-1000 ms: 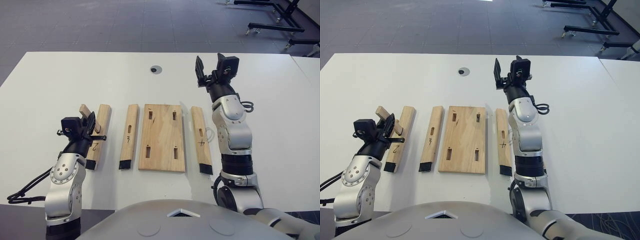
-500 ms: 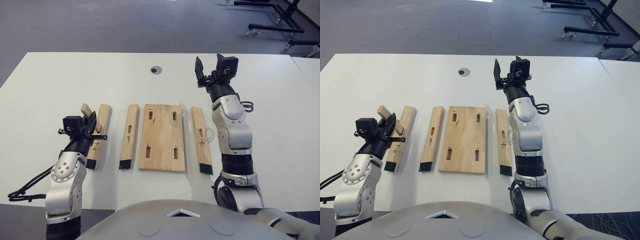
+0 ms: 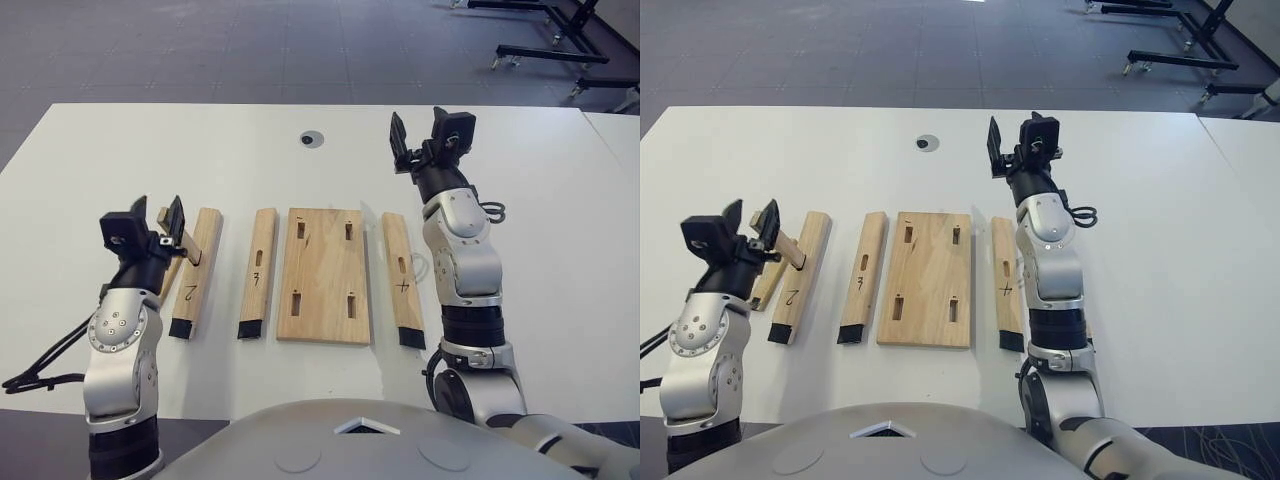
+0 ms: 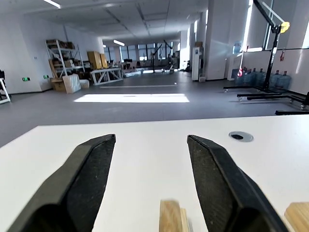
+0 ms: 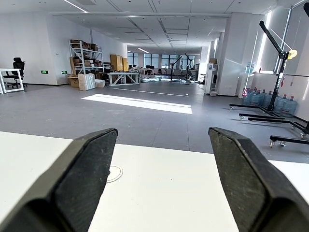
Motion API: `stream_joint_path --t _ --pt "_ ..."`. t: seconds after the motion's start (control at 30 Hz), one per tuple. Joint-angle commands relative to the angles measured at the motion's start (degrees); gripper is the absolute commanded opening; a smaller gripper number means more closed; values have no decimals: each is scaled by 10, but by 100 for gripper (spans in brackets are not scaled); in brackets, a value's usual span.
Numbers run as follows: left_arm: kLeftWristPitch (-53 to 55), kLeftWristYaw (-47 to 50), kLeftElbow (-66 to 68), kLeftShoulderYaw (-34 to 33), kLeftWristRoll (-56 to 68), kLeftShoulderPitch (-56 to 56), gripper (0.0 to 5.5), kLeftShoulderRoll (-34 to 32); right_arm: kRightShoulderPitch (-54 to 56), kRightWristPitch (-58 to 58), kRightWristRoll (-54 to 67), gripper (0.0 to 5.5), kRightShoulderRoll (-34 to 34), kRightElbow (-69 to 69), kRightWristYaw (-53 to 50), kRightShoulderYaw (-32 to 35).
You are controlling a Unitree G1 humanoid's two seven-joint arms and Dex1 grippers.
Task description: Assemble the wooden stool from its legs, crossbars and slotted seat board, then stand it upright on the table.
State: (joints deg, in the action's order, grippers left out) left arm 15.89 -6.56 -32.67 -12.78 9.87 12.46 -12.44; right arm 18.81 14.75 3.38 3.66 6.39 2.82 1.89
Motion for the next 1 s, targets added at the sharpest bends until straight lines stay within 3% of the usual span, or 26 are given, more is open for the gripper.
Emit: stream_joint_path --t 0.03,0.17,0.23,0.37,0.8,1.0 --pt "55 14 -33 -17 15 -71 274 -19 13 -9 0 347 -5 -10 -4 1" --pt "128 22 -31 -50 61 -180 274 -43 13 -16 -1 347 -14 -15 -7 -5" --pt "214 28 11 -55 69 -246 274 -72 13 -20 -1 347 -17 -18 -9 -5" --pt "247 29 45 -83 96 -298 274 -81 18 -28 -1 347 -22 -27 -9 -7" --pt "264 24 -62 -83 135 -191 274 -51 6 -29 -1 347 -13 -21 -6 2" --pt "256 24 -25 -81 146 -246 274 -55 23 -31 0 347 -8 -29 -1 2"
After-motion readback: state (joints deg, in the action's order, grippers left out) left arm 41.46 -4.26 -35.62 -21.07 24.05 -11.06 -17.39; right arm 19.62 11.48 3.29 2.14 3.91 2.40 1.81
